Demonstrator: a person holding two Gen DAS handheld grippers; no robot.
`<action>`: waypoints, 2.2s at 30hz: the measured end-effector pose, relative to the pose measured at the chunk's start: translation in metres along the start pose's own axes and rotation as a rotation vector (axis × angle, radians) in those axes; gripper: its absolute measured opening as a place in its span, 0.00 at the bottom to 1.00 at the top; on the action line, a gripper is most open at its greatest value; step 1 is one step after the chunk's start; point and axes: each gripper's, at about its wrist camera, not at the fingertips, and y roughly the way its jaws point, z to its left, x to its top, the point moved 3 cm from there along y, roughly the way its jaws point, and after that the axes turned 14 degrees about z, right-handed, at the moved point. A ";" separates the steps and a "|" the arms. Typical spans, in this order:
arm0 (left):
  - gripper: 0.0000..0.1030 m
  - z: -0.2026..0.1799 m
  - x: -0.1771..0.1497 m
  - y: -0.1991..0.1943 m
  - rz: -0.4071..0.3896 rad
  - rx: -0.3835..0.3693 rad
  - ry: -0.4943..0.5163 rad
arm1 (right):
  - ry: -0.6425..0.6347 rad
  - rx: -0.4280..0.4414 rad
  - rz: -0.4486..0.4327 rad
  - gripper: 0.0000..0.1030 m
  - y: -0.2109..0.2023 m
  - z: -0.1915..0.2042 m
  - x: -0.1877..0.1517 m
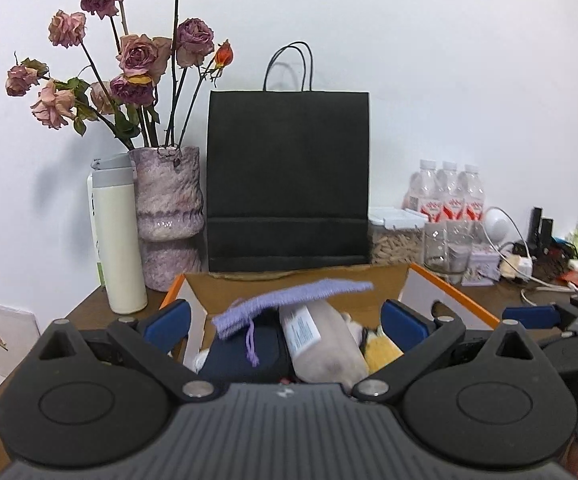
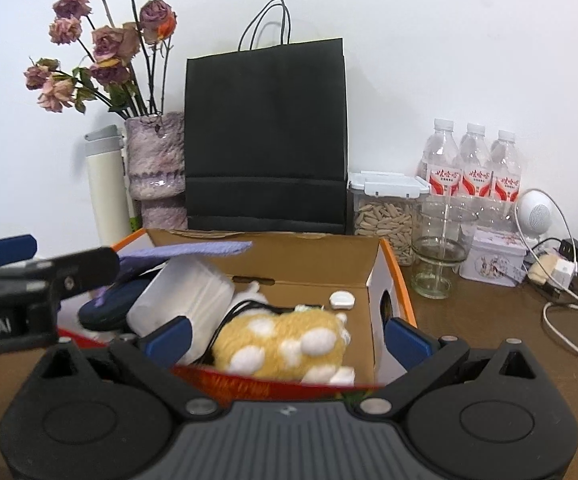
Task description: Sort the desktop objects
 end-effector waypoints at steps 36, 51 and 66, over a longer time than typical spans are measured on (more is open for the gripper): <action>1.00 0.017 -0.074 -0.068 0.060 0.027 -0.050 | -0.048 0.008 0.020 1.00 -0.076 0.032 -0.080; 1.00 0.016 -0.078 -0.062 0.088 0.049 -0.044 | -0.013 0.002 0.018 1.00 -0.076 0.026 -0.081; 1.00 0.013 -0.079 -0.062 0.068 0.063 -0.026 | -0.016 0.010 0.016 1.00 -0.076 0.028 -0.083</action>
